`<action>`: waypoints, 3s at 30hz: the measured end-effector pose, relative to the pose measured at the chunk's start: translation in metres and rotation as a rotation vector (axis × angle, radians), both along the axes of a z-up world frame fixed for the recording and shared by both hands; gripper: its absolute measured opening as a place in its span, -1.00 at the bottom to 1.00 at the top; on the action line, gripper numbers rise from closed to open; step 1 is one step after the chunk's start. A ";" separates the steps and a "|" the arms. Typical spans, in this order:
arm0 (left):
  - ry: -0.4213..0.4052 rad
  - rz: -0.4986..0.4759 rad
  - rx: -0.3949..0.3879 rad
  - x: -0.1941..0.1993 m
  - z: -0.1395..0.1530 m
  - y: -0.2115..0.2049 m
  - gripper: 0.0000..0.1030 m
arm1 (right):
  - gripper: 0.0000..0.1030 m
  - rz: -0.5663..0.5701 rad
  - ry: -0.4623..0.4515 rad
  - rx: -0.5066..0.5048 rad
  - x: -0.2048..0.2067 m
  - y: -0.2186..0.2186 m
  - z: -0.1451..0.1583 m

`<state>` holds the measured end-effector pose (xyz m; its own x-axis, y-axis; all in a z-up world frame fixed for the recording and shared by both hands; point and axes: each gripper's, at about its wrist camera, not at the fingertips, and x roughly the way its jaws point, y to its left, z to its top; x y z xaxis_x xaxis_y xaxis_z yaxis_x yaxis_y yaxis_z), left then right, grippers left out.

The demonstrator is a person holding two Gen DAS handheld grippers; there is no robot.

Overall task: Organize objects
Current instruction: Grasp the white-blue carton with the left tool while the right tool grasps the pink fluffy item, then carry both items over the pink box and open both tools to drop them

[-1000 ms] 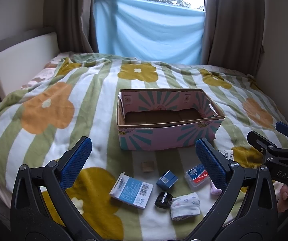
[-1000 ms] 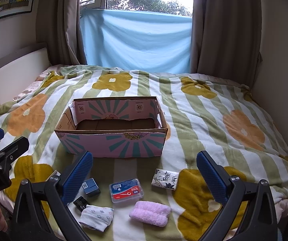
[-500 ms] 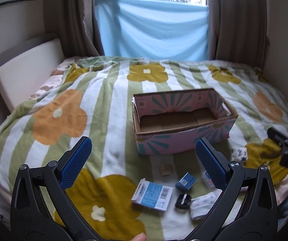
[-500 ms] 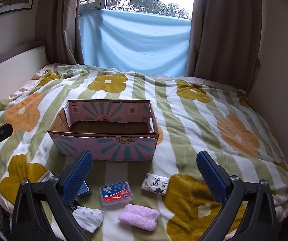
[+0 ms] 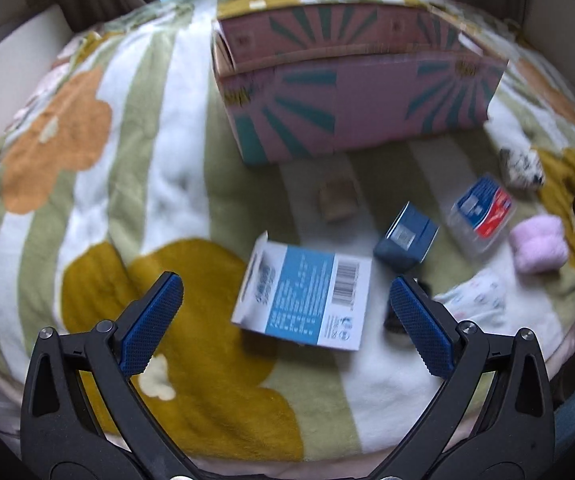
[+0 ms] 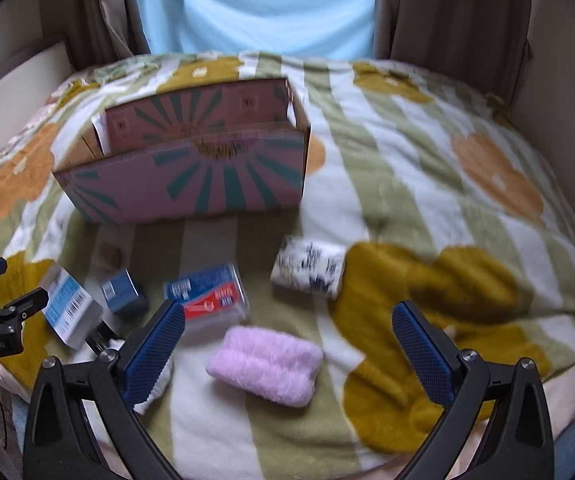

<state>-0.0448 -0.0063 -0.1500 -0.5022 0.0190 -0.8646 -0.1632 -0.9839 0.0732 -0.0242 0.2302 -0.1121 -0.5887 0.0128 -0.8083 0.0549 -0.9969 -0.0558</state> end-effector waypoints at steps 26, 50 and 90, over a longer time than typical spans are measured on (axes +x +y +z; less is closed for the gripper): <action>-0.105 -0.020 0.041 -0.002 -0.050 0.009 0.75 | 0.51 0.053 -0.124 -0.066 0.000 -0.007 -0.069; 0.001 -0.013 0.051 0.001 -0.003 -0.005 0.73 | -0.03 0.063 -0.059 -0.068 0.004 -0.005 -0.031; 0.000 -0.109 0.153 -0.225 0.045 0.016 0.73 | -0.03 0.301 -0.115 -0.065 -0.238 -0.068 0.031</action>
<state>-0.2701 0.0100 -0.1049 -0.4899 0.2046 -0.8475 -0.2696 -0.9600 -0.0759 -0.2625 0.1623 -0.0814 -0.4628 -0.2021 -0.8631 0.3504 -0.9361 0.0313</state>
